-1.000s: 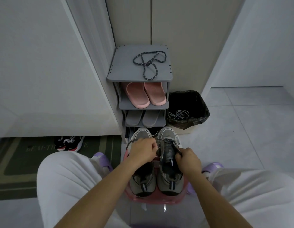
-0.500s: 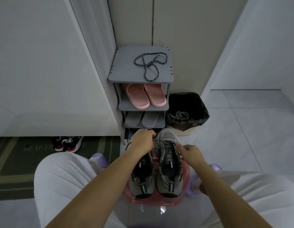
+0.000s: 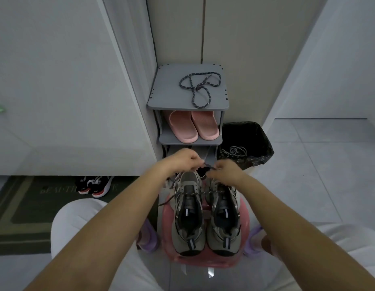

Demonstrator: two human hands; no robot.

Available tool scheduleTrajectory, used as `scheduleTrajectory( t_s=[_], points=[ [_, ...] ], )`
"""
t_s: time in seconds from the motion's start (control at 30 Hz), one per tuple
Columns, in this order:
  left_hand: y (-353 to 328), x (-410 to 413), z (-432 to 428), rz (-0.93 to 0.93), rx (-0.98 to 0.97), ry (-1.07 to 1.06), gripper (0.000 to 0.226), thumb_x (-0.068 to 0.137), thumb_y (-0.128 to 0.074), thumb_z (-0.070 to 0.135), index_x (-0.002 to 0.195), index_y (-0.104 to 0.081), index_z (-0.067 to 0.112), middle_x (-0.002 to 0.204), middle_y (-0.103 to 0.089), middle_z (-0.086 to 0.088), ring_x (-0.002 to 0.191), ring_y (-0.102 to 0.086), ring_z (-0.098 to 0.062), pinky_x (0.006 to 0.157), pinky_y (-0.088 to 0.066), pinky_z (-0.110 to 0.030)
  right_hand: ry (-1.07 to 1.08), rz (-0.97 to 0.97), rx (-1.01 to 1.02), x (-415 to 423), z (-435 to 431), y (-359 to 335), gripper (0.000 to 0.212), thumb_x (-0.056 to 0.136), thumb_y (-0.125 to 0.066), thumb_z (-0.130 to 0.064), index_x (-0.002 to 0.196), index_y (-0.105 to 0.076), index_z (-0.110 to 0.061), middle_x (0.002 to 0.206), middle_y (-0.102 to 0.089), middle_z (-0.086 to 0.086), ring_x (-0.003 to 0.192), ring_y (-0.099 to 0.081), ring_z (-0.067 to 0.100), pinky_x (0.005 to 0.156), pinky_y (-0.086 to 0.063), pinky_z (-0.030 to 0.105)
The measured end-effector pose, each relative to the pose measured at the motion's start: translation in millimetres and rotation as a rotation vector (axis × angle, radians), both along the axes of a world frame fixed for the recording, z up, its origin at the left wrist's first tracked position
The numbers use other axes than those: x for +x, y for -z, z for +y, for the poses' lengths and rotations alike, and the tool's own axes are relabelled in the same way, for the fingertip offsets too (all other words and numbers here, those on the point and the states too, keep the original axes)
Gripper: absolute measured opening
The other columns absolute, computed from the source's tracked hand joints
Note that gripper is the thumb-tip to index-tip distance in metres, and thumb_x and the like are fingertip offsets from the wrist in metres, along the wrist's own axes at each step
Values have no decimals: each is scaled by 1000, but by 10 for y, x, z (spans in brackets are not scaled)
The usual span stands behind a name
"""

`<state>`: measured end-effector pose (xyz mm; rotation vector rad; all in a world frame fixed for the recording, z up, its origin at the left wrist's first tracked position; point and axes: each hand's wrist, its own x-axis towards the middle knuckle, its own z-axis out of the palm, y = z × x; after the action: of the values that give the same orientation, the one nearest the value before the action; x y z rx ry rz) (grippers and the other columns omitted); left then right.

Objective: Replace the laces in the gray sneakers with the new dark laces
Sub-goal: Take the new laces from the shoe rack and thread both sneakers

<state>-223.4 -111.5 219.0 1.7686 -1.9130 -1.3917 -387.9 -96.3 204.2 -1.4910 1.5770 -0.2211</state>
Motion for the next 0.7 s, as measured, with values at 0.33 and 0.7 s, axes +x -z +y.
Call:
scheduleTrajectory(
  t_s=[0.33,0.7],
  points=[
    [192,327,118,184,27,-228,17,96,-51,13,83,-62,14,74,-61,3,70,-55,-8,67,-44,-16,443,-494,-17,-65,-186,-383,13,85,-66,-17,75,-59,-12,68,-51,1,62,-46,11,58,-37,19],
    [390,527,398,-272,24,57,19,91,-60,27,76,-60,15,71,-54,2,71,-51,-13,67,-40,-24,449,-412,-125,-129,-179,-399,16,89,-63,-18,74,-62,-11,56,-38,0,45,-32,6,39,-30,12]
  ],
)
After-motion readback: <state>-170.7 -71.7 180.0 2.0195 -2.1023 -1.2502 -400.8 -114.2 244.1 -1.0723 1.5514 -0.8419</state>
